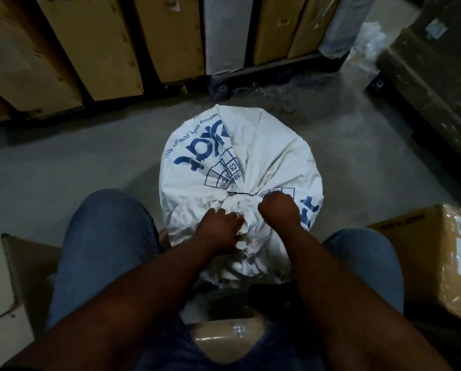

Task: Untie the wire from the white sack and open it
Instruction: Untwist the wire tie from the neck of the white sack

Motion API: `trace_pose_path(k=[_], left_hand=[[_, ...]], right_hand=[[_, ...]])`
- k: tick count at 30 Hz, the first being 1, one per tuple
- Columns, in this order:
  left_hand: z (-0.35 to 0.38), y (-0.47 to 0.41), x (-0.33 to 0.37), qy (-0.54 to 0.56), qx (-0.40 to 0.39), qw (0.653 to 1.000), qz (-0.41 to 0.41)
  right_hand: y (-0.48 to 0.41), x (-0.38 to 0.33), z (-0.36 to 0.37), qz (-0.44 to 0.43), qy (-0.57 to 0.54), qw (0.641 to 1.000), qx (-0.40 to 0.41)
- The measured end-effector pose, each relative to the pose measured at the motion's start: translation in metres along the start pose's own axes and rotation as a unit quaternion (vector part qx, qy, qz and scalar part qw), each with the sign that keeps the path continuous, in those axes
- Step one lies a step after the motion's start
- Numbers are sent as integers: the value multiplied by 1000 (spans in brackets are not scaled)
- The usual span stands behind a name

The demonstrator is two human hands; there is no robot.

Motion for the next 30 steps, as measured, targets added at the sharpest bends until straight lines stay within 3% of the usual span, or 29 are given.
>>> trace_pose_path(k=[3, 6, 8, 10, 12, 14, 16, 20, 30], left_hand=[[-1, 3, 3, 69, -31, 997, 3], [-7, -2, -4, 175, -70, 981, -35], [-16, -13, -21, 289, -94, 947, -101], [-24, -25, -44, 416, -109, 886, -176], [-35, -35, -62, 459, -52, 862, -211], [-50, -46, -73, 415, 61, 883, -211], [-59, -59, -73, 350, 115, 909, -194], [-49, -87, -59, 324, 81, 934, -129], [-53, -96, -61, 272, 73, 954, -102]], right_hand=[[-2, -30, -4, -25, -70, 993, 92], [-9, -54, 15, -88, -63, 993, 37], [-17, -59, 25, -114, -20, 993, 15], [-24, -59, 27, -125, 9, 992, 26], [-31, -59, 26, -118, 20, 992, 32], [-38, -55, 26, -107, 32, 993, 23], [-46, -49, 27, -95, 30, 995, 9], [-58, -39, 30, -78, 4, 997, -3], [-61, -34, 27, -44, -100, 993, 32]])
Point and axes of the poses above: each hand's wrist, its own y-axis away from the middle knuckle, its own z-axis out of the palm, x = y × z, the point moved 5 cm from there along -y, towards the middle knuckle, and after that the axes turned 8 degrees about y, right-handed, at the moved point
